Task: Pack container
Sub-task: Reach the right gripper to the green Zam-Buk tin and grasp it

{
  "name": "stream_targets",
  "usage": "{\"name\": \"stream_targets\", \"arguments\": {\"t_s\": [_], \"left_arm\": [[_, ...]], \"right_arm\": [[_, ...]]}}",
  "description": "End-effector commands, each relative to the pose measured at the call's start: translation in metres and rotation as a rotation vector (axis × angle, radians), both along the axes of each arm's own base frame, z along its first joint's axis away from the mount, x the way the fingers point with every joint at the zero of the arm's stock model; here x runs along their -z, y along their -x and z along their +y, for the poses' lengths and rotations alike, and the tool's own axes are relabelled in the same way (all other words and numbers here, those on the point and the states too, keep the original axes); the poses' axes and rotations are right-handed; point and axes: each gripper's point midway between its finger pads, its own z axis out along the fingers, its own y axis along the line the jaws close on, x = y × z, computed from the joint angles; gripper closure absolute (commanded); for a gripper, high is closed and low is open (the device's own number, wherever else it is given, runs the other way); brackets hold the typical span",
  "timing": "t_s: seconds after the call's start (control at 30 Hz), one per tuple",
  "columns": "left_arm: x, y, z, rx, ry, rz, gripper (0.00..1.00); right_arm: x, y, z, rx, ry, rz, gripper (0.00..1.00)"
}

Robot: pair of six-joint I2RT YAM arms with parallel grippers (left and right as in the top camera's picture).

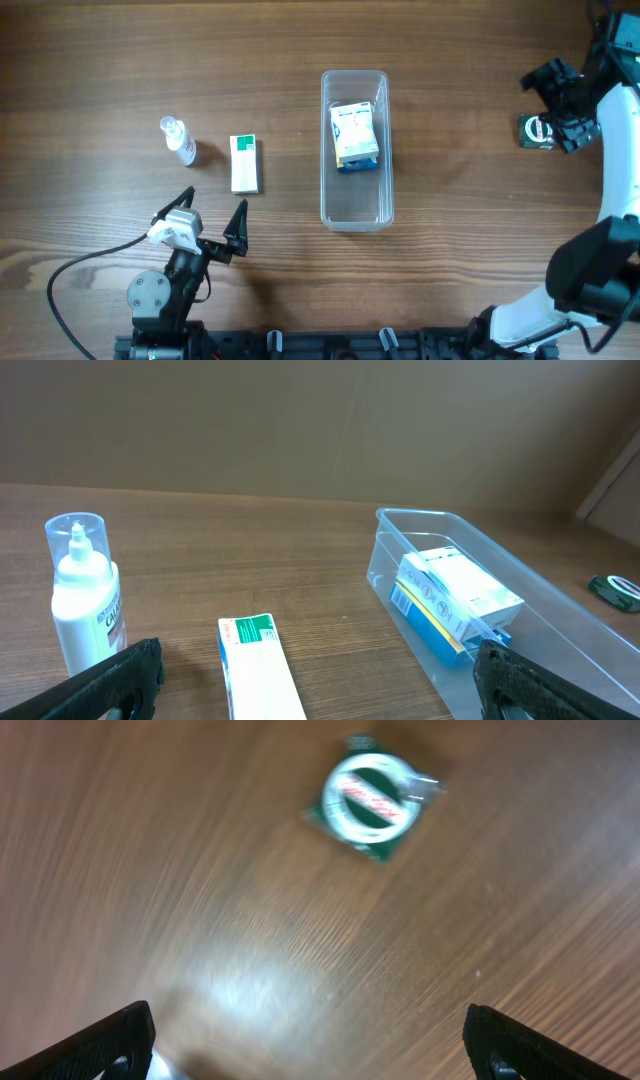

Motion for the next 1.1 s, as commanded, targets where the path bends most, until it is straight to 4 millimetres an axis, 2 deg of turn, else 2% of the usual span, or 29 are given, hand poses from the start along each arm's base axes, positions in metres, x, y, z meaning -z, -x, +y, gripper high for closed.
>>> {"name": "stream_targets", "arguments": {"t_s": [0.0,0.07,0.2,0.43,0.7,0.97,1.07], "left_arm": [[0.002,-0.001,0.002,-0.009,-0.022,-0.008,0.0],[0.002,-0.001,0.002,-0.009,-0.022,-0.008,0.0],[0.002,-0.001,0.002,-0.009,-0.022,-0.008,0.0],[0.002,-0.001,0.002,-0.009,-0.022,-0.008,0.0],[0.002,-0.001,0.002,-0.009,-0.022,-0.008,0.0],[0.002,-0.001,0.002,-0.008,-0.022,-0.008,0.0],[0.002,-0.001,0.002,-0.009,-0.022,-0.008,0.0]], "right_arm": [[0.033,0.006,-0.021,0.309,-0.067,0.064,0.01],[0.044,0.0,-0.036,0.343,-0.061,0.054,0.0],[0.074,0.002,-0.057,0.437,-0.07,0.098,0.0],[0.108,-0.012,-0.066,0.439,-0.063,0.103,0.0],[0.109,-0.023,-0.067,0.431,-0.056,0.068,0.0],[0.108,-0.036,-0.053,0.403,-0.051,0.041,0.0],[0.118,-0.034,-0.054,0.406,-0.045,0.066,0.0]]}}
